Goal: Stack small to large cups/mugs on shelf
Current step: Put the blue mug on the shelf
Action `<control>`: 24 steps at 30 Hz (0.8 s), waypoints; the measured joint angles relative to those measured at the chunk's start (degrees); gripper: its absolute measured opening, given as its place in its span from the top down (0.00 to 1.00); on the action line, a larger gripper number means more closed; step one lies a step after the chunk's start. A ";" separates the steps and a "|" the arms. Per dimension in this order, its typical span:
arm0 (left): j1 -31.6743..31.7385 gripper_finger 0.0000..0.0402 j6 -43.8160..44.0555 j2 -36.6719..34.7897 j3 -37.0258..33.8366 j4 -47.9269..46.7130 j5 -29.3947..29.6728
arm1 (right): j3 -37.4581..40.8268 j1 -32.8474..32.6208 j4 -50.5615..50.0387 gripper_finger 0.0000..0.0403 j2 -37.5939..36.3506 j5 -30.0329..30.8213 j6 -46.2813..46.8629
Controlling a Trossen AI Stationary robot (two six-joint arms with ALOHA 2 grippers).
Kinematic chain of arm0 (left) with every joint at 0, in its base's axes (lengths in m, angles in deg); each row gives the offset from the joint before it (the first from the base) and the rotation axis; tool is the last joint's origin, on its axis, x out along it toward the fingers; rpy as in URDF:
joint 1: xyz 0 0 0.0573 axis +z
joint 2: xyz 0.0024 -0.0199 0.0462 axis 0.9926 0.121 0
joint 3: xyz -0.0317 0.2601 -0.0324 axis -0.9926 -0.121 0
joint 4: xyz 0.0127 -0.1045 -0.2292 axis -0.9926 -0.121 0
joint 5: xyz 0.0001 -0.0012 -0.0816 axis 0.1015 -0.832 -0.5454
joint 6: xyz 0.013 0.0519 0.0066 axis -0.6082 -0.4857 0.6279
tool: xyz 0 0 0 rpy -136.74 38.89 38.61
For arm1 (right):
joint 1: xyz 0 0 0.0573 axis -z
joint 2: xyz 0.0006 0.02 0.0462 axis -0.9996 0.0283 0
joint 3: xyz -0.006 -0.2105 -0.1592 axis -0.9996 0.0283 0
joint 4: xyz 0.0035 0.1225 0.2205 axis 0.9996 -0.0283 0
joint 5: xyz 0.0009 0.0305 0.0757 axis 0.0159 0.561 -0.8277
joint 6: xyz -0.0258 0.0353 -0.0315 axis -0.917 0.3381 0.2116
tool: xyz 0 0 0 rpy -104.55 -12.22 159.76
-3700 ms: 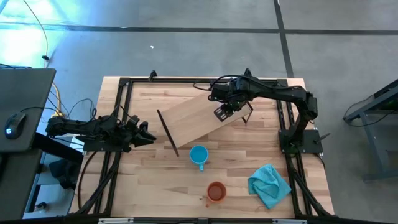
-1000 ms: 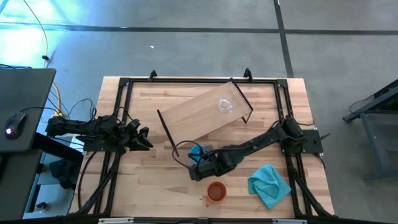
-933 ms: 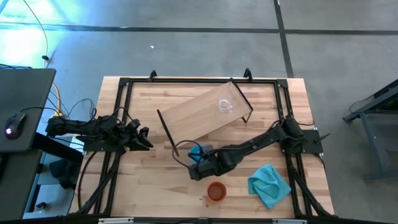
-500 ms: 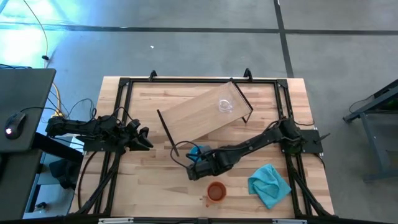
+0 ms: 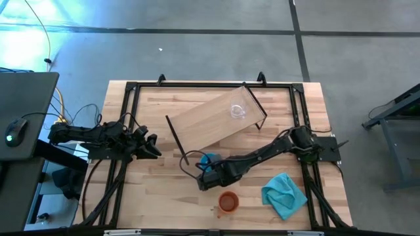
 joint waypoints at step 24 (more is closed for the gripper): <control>0.01 0.69 1.92 -0.02 0.00 0.03 -0.35 | 0.09 0.74 1.59 0.66 1.66 -0.14 -4.07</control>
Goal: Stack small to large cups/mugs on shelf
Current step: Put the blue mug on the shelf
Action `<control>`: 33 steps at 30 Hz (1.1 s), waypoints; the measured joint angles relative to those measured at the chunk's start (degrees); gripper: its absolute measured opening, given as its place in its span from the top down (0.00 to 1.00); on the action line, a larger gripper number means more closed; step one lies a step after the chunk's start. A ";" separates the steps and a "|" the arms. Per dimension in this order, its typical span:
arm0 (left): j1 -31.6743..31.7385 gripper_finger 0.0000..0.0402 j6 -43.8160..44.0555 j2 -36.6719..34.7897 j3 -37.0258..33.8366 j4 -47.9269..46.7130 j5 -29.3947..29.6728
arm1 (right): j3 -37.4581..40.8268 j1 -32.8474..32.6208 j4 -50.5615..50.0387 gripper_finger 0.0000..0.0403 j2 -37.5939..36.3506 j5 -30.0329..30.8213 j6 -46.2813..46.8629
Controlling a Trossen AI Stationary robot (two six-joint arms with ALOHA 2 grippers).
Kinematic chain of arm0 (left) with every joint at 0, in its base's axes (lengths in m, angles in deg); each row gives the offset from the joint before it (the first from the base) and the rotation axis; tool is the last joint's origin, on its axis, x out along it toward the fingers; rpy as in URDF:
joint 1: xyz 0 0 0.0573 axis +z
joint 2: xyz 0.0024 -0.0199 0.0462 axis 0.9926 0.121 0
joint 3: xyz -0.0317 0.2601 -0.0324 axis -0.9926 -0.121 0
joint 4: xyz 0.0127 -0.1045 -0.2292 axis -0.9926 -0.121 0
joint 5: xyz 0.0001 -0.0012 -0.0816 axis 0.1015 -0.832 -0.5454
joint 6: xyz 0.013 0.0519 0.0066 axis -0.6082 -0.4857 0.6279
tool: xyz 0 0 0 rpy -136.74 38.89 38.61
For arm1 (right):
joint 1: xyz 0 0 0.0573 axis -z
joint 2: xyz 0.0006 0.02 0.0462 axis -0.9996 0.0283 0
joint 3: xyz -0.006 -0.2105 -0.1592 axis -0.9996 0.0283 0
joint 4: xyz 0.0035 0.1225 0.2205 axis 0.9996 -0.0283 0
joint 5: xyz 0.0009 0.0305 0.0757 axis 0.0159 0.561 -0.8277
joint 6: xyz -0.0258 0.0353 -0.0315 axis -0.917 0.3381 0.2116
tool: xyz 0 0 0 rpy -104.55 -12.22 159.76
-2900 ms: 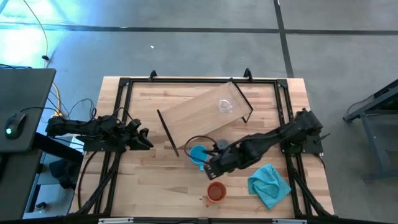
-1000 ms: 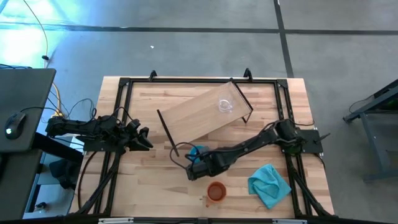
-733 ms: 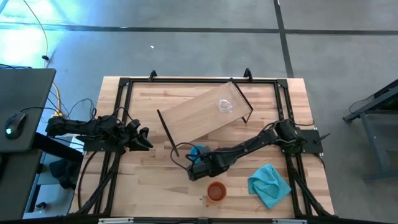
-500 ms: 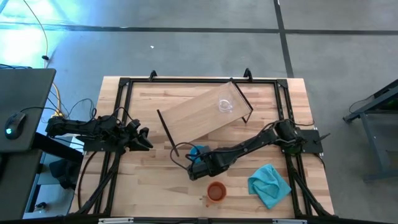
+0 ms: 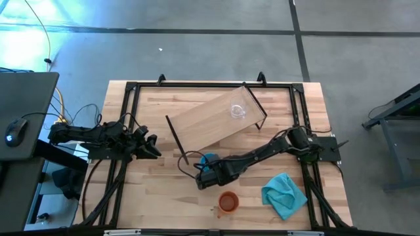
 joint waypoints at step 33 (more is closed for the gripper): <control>0.00 0.69 0.88 -0.02 0.00 0.09 -0.46 | -10.08 -0.52 -15.35 0.95 0.05 -0.47 0.51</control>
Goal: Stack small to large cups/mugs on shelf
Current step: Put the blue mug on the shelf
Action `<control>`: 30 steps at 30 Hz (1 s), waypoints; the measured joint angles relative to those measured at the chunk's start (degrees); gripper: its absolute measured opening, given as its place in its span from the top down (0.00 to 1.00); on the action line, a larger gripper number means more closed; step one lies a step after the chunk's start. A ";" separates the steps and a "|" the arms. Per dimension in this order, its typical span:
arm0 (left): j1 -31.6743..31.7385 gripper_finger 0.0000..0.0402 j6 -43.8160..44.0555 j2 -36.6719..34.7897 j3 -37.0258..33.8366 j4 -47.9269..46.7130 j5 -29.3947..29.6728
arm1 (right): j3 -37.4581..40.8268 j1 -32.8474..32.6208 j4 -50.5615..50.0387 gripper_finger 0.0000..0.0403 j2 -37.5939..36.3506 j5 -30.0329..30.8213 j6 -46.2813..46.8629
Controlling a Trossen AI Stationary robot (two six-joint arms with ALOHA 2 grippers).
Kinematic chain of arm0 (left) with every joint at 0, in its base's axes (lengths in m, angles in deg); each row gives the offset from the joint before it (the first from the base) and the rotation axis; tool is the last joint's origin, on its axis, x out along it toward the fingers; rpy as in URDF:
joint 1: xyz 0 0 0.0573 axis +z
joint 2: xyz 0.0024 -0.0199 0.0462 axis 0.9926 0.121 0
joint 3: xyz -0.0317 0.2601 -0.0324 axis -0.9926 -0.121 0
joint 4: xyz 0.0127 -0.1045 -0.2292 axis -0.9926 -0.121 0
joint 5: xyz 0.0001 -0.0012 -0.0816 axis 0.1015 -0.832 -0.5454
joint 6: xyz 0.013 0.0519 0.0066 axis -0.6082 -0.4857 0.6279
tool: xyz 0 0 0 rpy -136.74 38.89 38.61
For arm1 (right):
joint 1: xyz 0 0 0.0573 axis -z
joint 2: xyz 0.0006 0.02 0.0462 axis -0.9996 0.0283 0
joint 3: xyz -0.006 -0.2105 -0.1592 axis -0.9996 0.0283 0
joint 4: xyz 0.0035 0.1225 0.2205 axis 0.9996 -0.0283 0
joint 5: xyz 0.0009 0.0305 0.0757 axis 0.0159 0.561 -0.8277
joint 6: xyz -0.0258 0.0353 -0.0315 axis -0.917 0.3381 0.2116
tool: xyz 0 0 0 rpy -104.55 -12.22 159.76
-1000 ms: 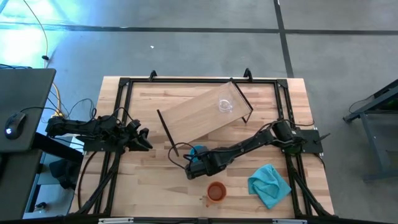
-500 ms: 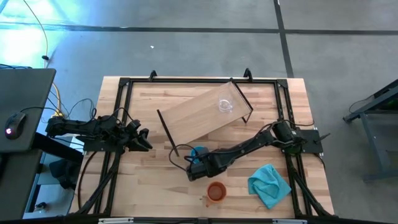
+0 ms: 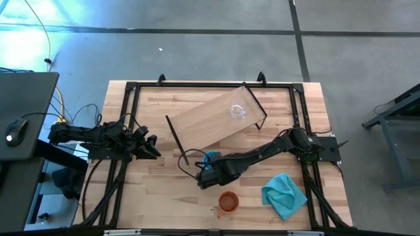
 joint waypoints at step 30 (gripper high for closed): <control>-0.01 0.69 -1.46 -0.02 0.00 -0.11 1.45 | -18.95 1.89 -21.53 0.95 -0.87 -4.77 -9.58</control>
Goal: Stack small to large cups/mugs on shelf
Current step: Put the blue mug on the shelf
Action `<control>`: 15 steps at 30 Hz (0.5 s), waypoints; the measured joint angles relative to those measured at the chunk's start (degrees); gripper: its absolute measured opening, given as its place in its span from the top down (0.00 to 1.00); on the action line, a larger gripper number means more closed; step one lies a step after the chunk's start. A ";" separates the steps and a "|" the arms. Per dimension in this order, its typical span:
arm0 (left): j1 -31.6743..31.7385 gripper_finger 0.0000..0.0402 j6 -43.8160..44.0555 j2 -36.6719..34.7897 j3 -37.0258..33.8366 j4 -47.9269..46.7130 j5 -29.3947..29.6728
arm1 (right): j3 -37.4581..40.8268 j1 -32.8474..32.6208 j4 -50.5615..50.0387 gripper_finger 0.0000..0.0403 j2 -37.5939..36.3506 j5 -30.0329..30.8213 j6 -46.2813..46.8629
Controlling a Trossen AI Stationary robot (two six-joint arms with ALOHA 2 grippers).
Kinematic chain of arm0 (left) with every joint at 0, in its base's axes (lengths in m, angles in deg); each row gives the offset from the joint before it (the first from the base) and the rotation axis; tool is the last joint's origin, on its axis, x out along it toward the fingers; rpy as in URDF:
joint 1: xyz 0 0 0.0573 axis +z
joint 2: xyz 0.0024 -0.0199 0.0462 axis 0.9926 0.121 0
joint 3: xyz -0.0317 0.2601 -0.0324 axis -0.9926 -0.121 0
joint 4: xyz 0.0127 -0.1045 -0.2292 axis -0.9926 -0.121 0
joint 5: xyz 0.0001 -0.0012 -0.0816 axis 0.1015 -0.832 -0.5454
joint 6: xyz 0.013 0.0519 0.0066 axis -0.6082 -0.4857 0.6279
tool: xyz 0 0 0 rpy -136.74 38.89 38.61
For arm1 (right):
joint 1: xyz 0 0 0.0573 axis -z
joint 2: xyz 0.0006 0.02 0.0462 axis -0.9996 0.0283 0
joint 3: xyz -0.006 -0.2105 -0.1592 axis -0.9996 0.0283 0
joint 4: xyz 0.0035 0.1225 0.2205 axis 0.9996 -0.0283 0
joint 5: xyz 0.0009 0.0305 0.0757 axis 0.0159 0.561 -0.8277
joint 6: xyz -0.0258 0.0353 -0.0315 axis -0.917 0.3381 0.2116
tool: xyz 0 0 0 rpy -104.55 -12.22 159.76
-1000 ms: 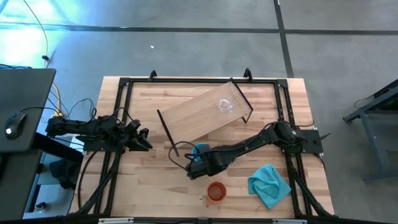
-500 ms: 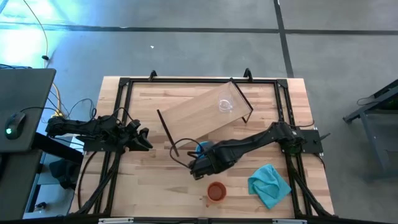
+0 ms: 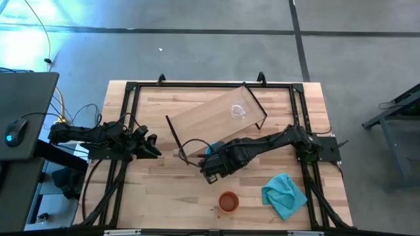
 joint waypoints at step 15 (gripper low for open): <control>0.01 0.69 -0.46 0.00 0.00 -0.33 2.59 | 0.00 2.76 -0.04 0.95 -3.87 3.06 -4.41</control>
